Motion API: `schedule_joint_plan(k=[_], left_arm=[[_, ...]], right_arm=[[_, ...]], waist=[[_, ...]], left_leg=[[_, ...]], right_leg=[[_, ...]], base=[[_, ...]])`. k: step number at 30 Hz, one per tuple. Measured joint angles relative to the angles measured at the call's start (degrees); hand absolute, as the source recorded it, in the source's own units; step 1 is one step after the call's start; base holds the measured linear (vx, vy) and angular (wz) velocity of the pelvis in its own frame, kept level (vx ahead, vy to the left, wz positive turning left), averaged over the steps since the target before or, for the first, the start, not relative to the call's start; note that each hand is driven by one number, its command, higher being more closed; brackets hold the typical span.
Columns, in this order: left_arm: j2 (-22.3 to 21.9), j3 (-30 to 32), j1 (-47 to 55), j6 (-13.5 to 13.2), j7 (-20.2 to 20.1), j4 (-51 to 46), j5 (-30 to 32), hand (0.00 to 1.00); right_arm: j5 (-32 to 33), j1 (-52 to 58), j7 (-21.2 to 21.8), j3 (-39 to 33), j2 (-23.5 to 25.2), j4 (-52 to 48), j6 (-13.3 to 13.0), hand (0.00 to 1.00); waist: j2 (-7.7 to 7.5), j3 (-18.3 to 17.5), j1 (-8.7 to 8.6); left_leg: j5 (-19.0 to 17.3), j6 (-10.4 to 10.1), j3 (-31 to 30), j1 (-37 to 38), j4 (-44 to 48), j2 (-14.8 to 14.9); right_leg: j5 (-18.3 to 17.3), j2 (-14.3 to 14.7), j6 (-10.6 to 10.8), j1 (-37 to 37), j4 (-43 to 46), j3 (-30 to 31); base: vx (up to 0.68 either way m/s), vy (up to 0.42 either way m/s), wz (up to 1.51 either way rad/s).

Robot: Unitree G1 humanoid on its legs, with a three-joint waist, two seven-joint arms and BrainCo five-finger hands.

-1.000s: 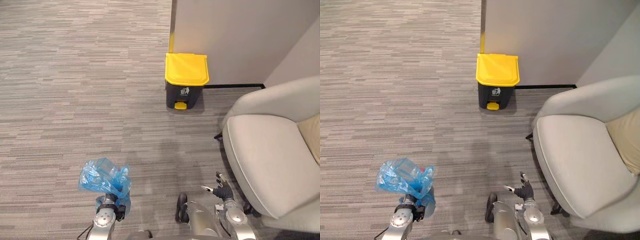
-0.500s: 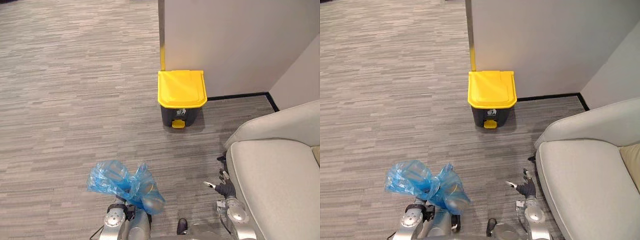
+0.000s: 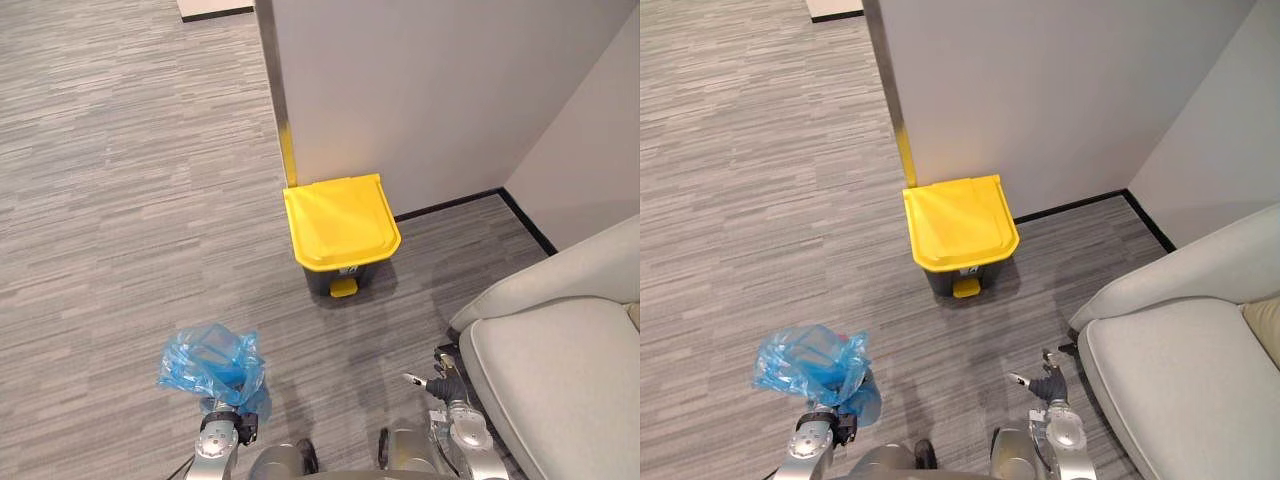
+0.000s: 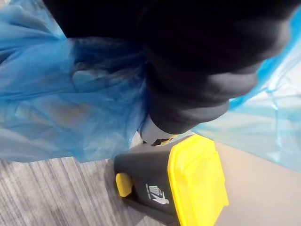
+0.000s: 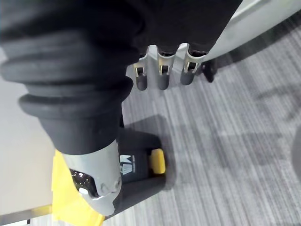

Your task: Gather rubbish on tea table into small bin, then transfer packed bag to large trash can.

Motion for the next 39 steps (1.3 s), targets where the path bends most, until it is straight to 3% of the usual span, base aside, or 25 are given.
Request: schedule_joint_plan(k=[1,2,3,4,5,9,11,12,14,17,18,19,23,28,35,39], left_arm=[[-0.2,0.0,-0.4,0.0,0.0,0.1,0.0,1.00],[-0.3,0.0,-1.0,-0.1,0.0,0.6,0.0,1.00],[0.0,0.0,-0.9,-0.1,0.0,0.8,-0.1,1.00],[0.6,-0.1,-1.2,-0.2,-0.1,1.3,0.0,1.00],[-0.6,-0.1,-2.0,0.0,-0.2,2.8,0.0,1.00],[-1.9,-0.4,-3.5,-0.1,-0.5,2.9,0.0,1.00],[-2.8,-0.6,-3.3,-0.1,-0.6,2.8,0.0,1.00],[-3.4,-0.7,-2.9,-0.1,-0.6,2.7,0.0,1.00],[-3.9,-0.8,-2.7,-0.1,-0.6,2.7,0.0,1.00],[-3.9,-0.9,-3.0,-0.1,-0.6,2.7,0.0,1.00],[-3.9,-1.0,-3.2,-0.1,-0.7,2.8,0.0,1.00],[-3.4,-1.3,-3.1,-0.1,-0.7,2.9,0.0,1.00],[-2.6,-2.5,-3.0,0.0,-1.5,3.7,0.1,1.00],[-0.6,-2.3,-0.7,0.0,-1.5,4.1,0.2,1.00],[0.7,-1.9,-0.1,0.0,-1.4,5.1,0.2,1.00],[0.7,-1.9,1.1,0.0,-1.4,5.1,0.2,1.00]], right_arm=[[0.0,-0.1,0.0,0.0,-0.6,0.1,0.0,0.00],[0.0,0.1,0.0,0.0,-1.1,0.3,0.0,0.00],[0.0,0.3,-0.1,0.0,-1.2,0.4,0.0,0.00],[0.0,1.7,-0.1,0.0,-1.5,0.6,0.0,0.00],[0.0,0.6,-0.1,-0.1,-2.5,2.1,0.3,0.00],[0.1,0.2,-0.1,-2.2,-2.8,1.9,0.2,0.00],[0.3,1.6,-0.1,-2.3,-2.6,1.3,0.2,0.00],[0.8,2.5,-0.2,-2.4,-2.2,-0.1,0.1,0.00],[0.9,2.7,-0.2,-2.8,-1.9,-0.8,-0.1,0.00],[1.4,2.7,-0.3,-3.9,-1.6,-0.6,0.0,0.00],[1.5,2.8,-0.3,-4.4,-2.0,-0.2,0.0,0.00],[1.9,2.8,-0.3,-5.0,-1.2,0.3,0.1,0.00],[2.0,2.8,-0.3,-5.1,-0.9,0.7,0.0,0.00],[2.0,2.6,-0.3,-5.1,-0.3,2.9,0.0,0.00],[2.0,2.7,-0.3,-5.2,-0.1,4.9,0.1,0.00],[1.9,2.2,-0.3,-5.2,-0.2,5.0,0.2,0.00]], waist=[[0.70,0.3,-0.06],[0.93,0.3,-0.19],[0.48,0.0,-0.67],[-0.59,-0.1,-1.56],[1.74,-0.2,-0.92],[2.14,-0.3,-1.51],[1.98,-0.2,-1.34],[1.89,-0.1,-1.03],[1.77,-0.3,-0.94],[2.67,-0.8,-0.06],[3.13,-0.9,-0.10],[2.66,-1.3,0.17],[2.07,-1.6,0.30],[2.37,-2.4,0.21],[2.04,-3.0,0.17],[0.66,-3.9,0.23]], left_leg=[[0.0,0.0,-0.2,1.5,0.0,1.2],[0.0,-0.3,-0.9,2.3,0.0,1.8],[0.0,-1.9,-1.7,2.6,0.0,1.6],[-1.5,-5.5,-3.9,4.0,0.0,0.7],[-2.0,-6.2,-5.1,4.7,0.1,3.0],[1.6,-9.9,-7.8,2.8,5.7,5.0],[4.8,-10.0,-8.5,-0.1,15.9,6.8],[4.2,-9.3,-7.8,-2.8,22.8,8.3],[2.8,-7.0,-5.0,-6.0,25.6,9.7],[3.1,-5.9,-1.8,-9.1,12.6,9.3],[7.1,-6.0,-1.5,-9.5,5.1,8.7],[7.5,-6.4,-1.4,-8.2,2.1,7.9],[8.5,-5.7,-1.3,-7.0,-1.8,5.6],[12.5,-5.5,-0.8,-1.8,-10.9,2.9],[14.6,-5.8,-1.2,-0.3,-15.8,2.7],[14.7,-5.9,0.2,-0.2,-16.3,2.8]], right_leg=[[0.5,1.4,-0.3,-2.3,-7.0,-1.3],[2.8,2.5,-0.7,-3.5,-15.1,-1.1],[6.4,2.9,-0.4,-3.1,-21.3,-0.5],[19.4,2.8,-3.8,-2.0,-28.6,1.6],[18.8,4.8,-4.3,-2.0,-26.7,1.0],[13.6,5.0,-5.8,0.6,-25.8,-2.1],[13.1,5.4,-6.0,6.1,-29.4,-3.8],[12.9,5.4,-6.1,9.6,-32.2,-4.8],[13.1,5.5,-6.1,13.2,-35.1,-6.1],[13.6,5.5,-5.3,14.5,-37.0,-7.0],[13.7,5.7,-4.5,14.6,-37.1,-7.4],[14.1,5.5,-3.5,14.7,-38.1,-7.1],[16.0,4.6,-2.1,16.0,-41.9,-7.2],[17.1,3.9,-1.5,18.1,-44.5,-7.3],[17.3,4.5,-1.6,17.3,-44.8,-7.0],[18.3,5.0,-1.5,17.3,-46.6,-5.7]], base=[[0.45,-0.190,0.18],[0.38,-0.185,0.34],[0.42,-0.201,0.71],[0.44,-0.205,0.38],[0.43,-0.188,0.20],[0.33,-0.194,0.28],[0.25,-0.165,0.52],[0.16,-0.066,0.36],[0.17,-0.043,0.32],[0.12,0.060,0.16],[0.12,0.107,0.18],[0.12,0.104,0.22],[0.07,0.114,0.08],[0.00,0.027,0.02],[-0.03,-0.011,-0.02],[0.03,0.003,-0.16]])
